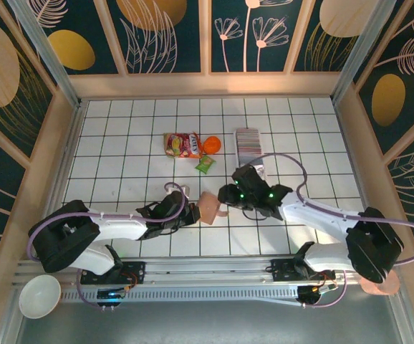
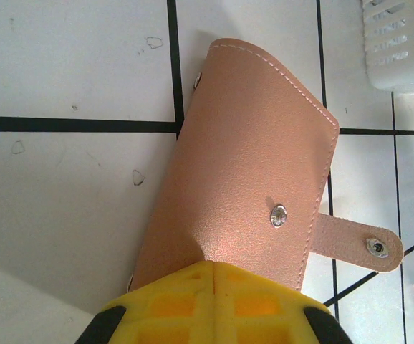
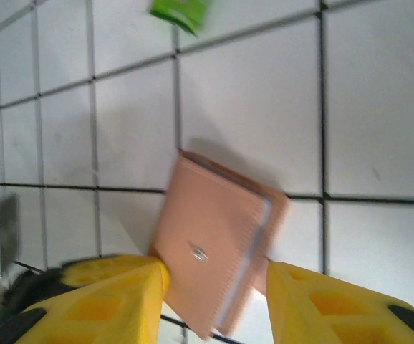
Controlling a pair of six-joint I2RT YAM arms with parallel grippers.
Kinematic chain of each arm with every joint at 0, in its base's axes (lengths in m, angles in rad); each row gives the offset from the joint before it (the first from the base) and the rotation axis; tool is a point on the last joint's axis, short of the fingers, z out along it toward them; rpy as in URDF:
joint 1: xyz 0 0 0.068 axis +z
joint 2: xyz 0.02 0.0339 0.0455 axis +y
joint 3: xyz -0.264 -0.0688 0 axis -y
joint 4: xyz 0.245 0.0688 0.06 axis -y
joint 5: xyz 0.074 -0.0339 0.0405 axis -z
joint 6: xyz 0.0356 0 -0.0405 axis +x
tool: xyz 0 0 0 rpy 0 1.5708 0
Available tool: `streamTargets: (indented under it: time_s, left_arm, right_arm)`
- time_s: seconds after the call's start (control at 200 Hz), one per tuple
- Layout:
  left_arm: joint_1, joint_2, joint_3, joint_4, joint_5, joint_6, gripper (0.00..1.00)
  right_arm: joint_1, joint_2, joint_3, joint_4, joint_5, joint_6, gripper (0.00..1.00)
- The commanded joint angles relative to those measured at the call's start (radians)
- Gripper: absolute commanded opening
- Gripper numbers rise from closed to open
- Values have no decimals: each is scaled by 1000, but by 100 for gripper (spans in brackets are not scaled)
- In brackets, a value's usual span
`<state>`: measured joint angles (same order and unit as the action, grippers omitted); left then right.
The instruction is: Put the credit cards into the card holder
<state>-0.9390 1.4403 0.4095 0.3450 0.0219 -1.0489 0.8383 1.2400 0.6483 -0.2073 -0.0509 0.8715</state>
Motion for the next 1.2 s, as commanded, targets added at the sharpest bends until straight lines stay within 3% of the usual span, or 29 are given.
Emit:
streamTargets:
  time_s: [0.0, 0.205, 0.43, 0.851, 0.991, 1.196]
  left_arm:
    - [-1, 55, -33, -124, 21, -10, 0]
    - [-1, 54, -36, -117, 25, -13, 0]
    - [-2, 60, -38, -109, 31, -16, 0]
    - [-1, 63, -40, -104, 34, -19, 0]
    - [-1, 62, -40, -103, 35, -21, 0]
    - [-1, 60, -43, -103, 34, -21, 0]
  right_arm:
    - [9, -38, -75, -20, -1, 81, 43]
    - [9, -26, -129, 48, -23, 105, 36]
    - [19, -3, -136, 100, -42, 115, 20]
    - [31, 18, -142, 100, -41, 115, 17]
    - [31, 5, -136, 39, 7, 117, 23]
    - [34, -17, -151, 30, 28, 133, 23]
